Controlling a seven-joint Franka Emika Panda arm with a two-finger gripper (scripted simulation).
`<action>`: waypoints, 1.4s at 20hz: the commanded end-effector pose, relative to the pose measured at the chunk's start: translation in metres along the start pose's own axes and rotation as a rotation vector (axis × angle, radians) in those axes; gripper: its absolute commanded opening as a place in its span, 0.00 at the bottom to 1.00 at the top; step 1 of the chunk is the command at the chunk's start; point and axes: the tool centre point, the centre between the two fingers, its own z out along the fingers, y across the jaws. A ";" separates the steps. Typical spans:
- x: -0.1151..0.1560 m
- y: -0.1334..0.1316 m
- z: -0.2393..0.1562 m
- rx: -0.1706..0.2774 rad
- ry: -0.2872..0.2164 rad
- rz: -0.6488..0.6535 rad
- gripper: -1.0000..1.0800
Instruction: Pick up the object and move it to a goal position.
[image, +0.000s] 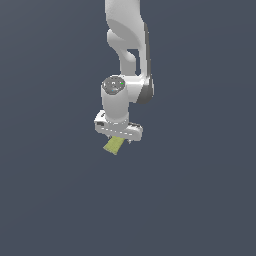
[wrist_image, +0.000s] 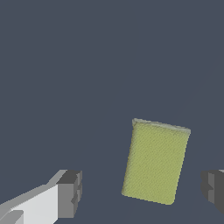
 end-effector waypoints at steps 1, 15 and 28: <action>-0.008 0.014 0.016 -0.003 -0.004 0.061 0.96; -0.022 0.038 0.043 -0.012 -0.011 0.158 0.96; -0.024 0.040 0.090 -0.012 -0.010 0.164 0.96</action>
